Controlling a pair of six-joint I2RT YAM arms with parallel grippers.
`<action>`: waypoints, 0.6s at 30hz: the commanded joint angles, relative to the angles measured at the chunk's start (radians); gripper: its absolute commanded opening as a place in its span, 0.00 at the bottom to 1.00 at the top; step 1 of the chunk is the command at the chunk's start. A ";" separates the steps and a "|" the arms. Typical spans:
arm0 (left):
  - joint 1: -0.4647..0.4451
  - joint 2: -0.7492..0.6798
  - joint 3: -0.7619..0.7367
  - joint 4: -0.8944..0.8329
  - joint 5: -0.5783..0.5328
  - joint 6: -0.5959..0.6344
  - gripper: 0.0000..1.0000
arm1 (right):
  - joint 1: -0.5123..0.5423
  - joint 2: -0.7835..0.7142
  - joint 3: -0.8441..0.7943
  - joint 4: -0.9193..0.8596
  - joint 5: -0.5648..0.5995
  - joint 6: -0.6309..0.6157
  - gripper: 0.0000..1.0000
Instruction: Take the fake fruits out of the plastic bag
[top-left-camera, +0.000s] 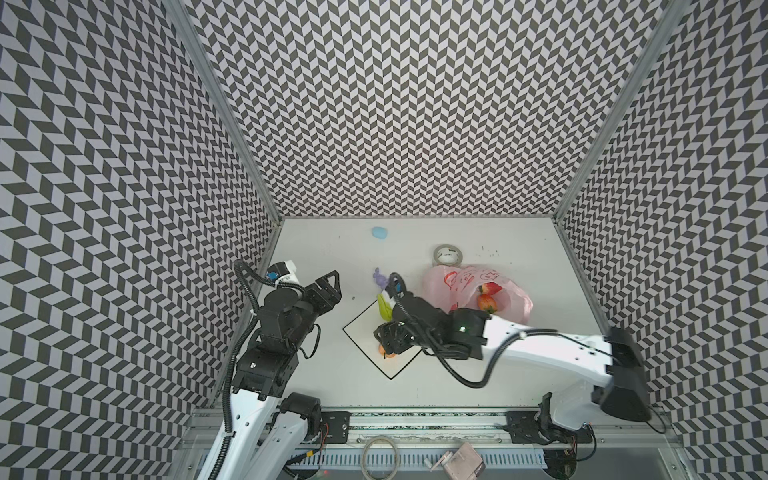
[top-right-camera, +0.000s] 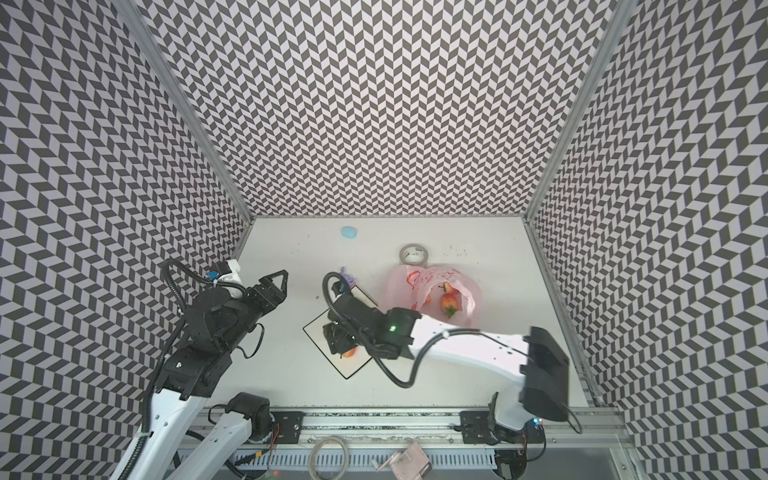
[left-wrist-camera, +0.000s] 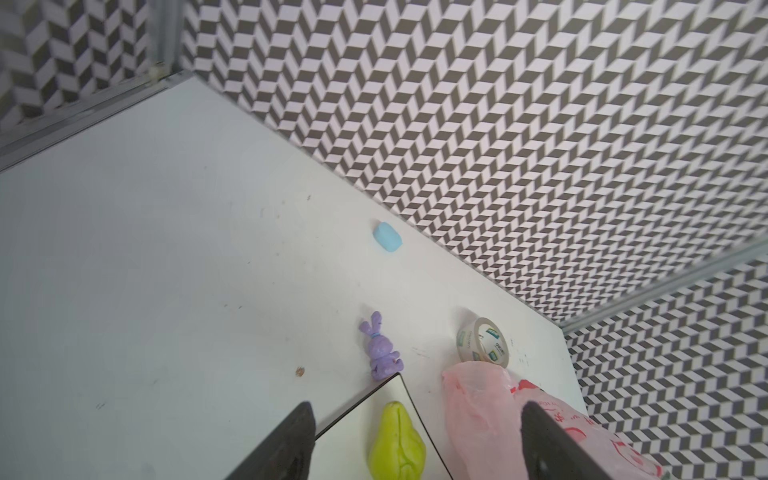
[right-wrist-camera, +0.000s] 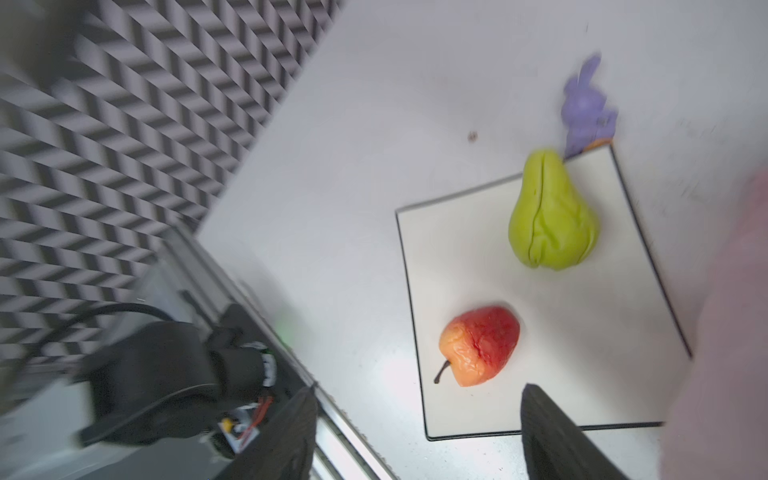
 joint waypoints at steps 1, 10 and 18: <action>0.000 0.012 0.015 0.209 0.212 0.126 0.77 | 0.000 -0.172 -0.038 -0.037 0.105 0.017 0.74; -0.364 0.128 0.049 0.373 0.404 0.555 0.75 | -0.202 -0.385 -0.030 -0.431 0.241 0.178 0.68; -0.795 0.412 0.194 0.140 0.283 1.002 0.81 | -0.253 -0.498 -0.055 -0.504 0.284 0.254 0.70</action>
